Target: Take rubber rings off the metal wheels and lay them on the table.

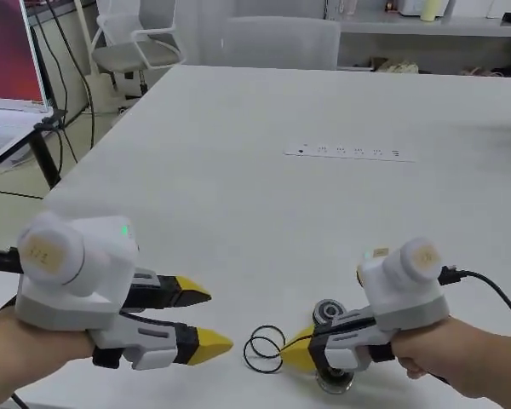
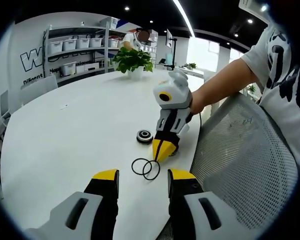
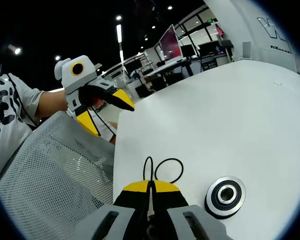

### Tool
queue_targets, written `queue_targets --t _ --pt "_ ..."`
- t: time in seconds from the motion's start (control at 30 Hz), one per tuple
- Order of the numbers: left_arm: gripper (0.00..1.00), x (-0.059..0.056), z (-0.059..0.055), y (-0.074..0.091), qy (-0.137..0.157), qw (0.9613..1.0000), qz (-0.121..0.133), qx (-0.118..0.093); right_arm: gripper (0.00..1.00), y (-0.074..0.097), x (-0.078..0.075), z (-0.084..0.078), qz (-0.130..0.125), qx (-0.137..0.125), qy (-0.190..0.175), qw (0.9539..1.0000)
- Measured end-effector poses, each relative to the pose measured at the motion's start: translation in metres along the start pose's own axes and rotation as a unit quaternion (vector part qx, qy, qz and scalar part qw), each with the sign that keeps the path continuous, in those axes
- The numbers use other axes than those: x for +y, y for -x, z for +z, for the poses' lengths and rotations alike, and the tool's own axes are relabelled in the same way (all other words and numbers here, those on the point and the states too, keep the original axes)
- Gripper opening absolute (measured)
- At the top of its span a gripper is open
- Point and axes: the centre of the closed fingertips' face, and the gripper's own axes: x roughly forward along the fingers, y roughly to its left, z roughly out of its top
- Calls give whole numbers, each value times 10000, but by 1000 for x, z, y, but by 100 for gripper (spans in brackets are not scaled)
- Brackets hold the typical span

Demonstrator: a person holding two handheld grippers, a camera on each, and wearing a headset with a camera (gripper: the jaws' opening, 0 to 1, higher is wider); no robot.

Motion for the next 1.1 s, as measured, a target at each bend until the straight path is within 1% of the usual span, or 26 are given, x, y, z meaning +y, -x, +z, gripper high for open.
queue_targets --t 0.07,0.27,0.33,0.43,0.63,0.8,0.9,1.1 --pt "35 0 0 0 2 10000 -1 6 0 0 -2 0 -34 6 16 10000" --pt "35 0 -1 0 2 10000 6 26 0 0 -10 2 -272 -53 110 9996" --pt "35 0 -2 -1 2 10000 0 30 0 0 -10 3 -298 -63 120 9995" --pt "35 0 -1 -1 -7 10000 -3 42 4 0 -12 3 -368 -75 124 9992" --pt "35 0 -1 -2 -34 10000 -11 60 8 1 -13 4 -406 -82 221 9989" --pt "36 -1 1 -3 -50 10000 -25 71 11 6 -12 14 -424 -267 271 9984" --pt "36 0 3 -4 -57 10000 -29 59 13 10 -13 20 -433 -404 229 9980" --pt "36 1 4 -7 -77 9999 -31 59 15 19 -15 26 -500 -546 239 9970"
